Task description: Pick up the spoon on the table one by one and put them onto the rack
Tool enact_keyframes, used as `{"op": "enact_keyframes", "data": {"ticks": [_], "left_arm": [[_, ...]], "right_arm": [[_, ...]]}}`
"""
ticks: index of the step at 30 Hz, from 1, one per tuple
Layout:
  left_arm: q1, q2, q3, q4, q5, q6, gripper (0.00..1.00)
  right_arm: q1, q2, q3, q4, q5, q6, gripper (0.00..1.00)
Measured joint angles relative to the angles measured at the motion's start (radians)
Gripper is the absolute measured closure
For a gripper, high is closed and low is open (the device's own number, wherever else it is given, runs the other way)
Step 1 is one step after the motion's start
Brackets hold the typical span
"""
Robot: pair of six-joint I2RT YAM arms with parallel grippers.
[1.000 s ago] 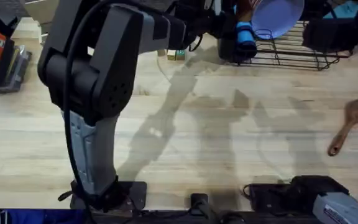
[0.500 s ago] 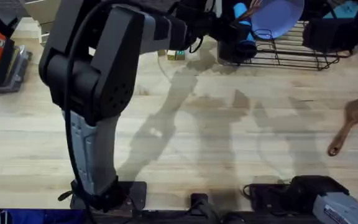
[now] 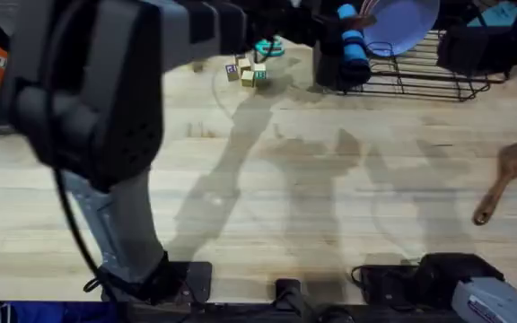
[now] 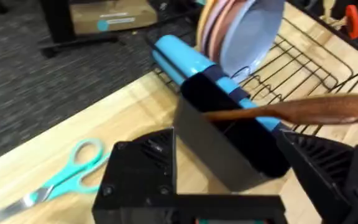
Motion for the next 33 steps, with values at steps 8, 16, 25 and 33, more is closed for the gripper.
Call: {"op": "enact_keyframes", "data": {"ticks": [8, 16, 25, 33], "left_arm": [[0.057, -0.112, 0.000, -0.197, -0.002, 0.079, 0.008], [0.099, -0.240, 0.000, -0.404, -0.018, 0.174, 0.007], [0.211, -0.412, 0.000, -0.676, -0.040, 0.222, 0.008], [0.348, -0.551, 0.000, -0.925, -0.053, 0.227, 0.008]], "right_arm": [[0.000, 0.000, 0.000, 0.000, 0.000, 0.000, 0.009], [0.000, 0.000, 0.000, 0.000, 0.000, 0.000, 0.009], [0.000, 0.000, 0.000, 0.000, 0.000, 0.000, 0.009], [0.000, 0.000, 0.000, 0.000, 0.000, 0.000, 0.009]]}}
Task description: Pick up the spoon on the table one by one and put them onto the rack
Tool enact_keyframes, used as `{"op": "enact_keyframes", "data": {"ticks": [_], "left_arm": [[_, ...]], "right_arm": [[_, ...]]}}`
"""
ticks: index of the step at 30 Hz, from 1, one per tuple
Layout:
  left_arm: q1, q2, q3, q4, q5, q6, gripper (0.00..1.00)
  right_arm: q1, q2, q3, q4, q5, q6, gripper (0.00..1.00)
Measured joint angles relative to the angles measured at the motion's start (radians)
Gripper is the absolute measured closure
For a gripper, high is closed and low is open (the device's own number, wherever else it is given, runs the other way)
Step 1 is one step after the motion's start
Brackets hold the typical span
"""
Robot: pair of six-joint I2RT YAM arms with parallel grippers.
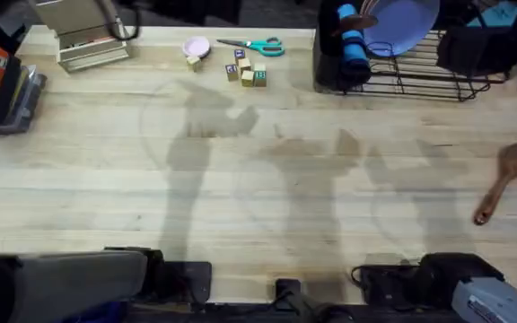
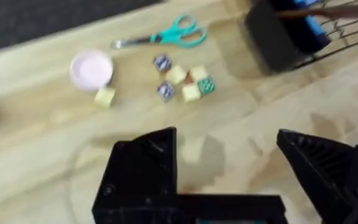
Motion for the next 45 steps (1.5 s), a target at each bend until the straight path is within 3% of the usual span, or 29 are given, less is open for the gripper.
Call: {"op": "enact_keyframes", "data": {"ticks": [6, 7, 24, 33, 41, 45], "left_arm": [[0.107, -0.055, 0.000, -0.166, -0.002, 0.008, 0.007], [0.168, -0.056, 0.000, -0.267, -0.003, 0.021, 0.007], [0.190, -0.056, 0.000, -0.304, -0.003, 0.025, 0.007], [0.190, -0.056, 0.000, -0.307, -0.003, 0.025, 0.007], [0.190, -0.056, 0.028, -0.336, -0.004, 0.048, 0.008], [0.190, -0.056, 0.080, -0.366, -0.039, 0.076, 0.008]], "right_arm": [[0.000, 0.000, 0.000, -0.032, 0.000, 0.000, 0.009], [0.000, 0.000, 0.000, -0.062, 0.000, 0.000, 0.009], [-0.033, 0.000, 0.000, -0.142, 0.036, 0.053, 0.009], [-0.201, 0.000, 0.000, -0.256, 0.171, 0.147, 0.009], [-0.425, 0.000, 0.000, -0.310, 0.233, 0.177, 0.009], [-0.543, 0.000, 0.000, -0.312, 0.240, 0.182, 0.009]]}}
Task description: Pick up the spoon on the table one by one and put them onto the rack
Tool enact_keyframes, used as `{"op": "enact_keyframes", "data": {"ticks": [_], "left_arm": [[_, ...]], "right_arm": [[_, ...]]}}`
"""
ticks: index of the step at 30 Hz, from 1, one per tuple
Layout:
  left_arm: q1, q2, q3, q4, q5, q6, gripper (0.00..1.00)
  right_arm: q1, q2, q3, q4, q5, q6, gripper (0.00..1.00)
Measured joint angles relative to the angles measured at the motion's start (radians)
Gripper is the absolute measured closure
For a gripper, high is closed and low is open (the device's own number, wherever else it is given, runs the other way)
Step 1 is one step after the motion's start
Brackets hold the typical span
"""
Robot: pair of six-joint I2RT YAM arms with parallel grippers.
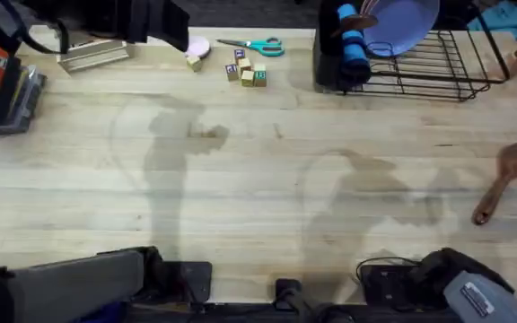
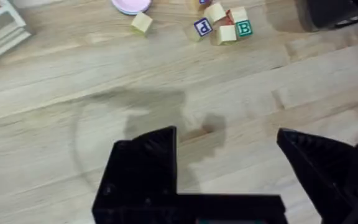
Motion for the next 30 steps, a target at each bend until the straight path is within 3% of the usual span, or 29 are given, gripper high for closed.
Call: {"op": "enact_keyframes", "data": {"ticks": [10, 30], "left_arm": [[0.000, 0.000, 0.022, -0.029, -0.042, 0.019, 0.007], [0.000, 0.000, 0.022, -0.030, -0.042, 0.020, 0.008]], "right_arm": [[-0.233, 0.000, 0.000, -0.043, 0.004, 0.003, 0.009], [-0.240, 0.000, 0.000, -0.041, 0.004, 0.003, 0.009]]}}
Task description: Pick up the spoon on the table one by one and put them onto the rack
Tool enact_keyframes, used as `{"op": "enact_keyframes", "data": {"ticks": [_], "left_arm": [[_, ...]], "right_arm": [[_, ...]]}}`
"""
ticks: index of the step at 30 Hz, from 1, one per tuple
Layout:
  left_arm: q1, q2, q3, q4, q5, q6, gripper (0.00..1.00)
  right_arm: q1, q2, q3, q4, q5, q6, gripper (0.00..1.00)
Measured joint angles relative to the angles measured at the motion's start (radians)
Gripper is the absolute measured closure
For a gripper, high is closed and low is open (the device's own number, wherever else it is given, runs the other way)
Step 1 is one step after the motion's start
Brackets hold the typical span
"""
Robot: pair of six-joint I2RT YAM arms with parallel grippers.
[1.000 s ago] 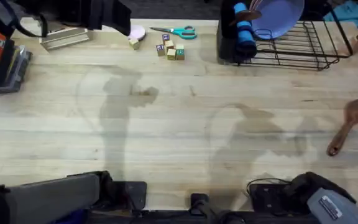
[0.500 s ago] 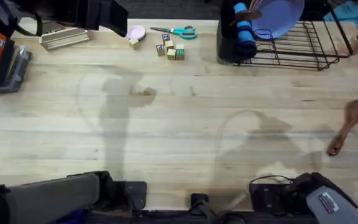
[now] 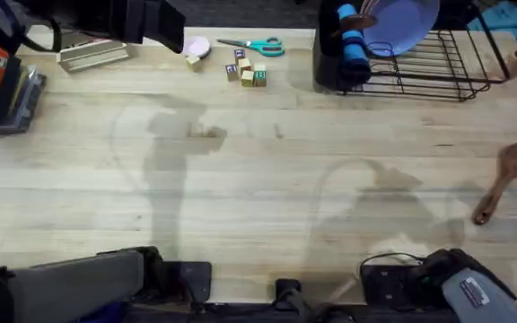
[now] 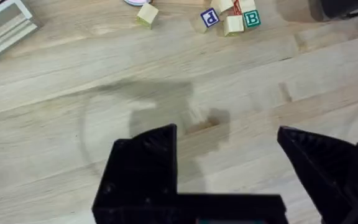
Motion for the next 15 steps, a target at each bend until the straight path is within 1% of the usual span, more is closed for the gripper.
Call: {"op": "enact_keyframes", "data": {"ticks": [10, 15], "left_arm": [[0.000, 0.000, 0.000, 0.000, 0.000, 0.000, 0.008], [0.000, 0.000, 0.000, 0.000, 0.000, 0.000, 0.008]], "right_arm": [[0.000, 0.005, 0.000, 0.057, 0.004, 0.000, 0.009], [0.000, 0.057, 0.002, 0.067, 0.034, 0.000, 0.009]]}}
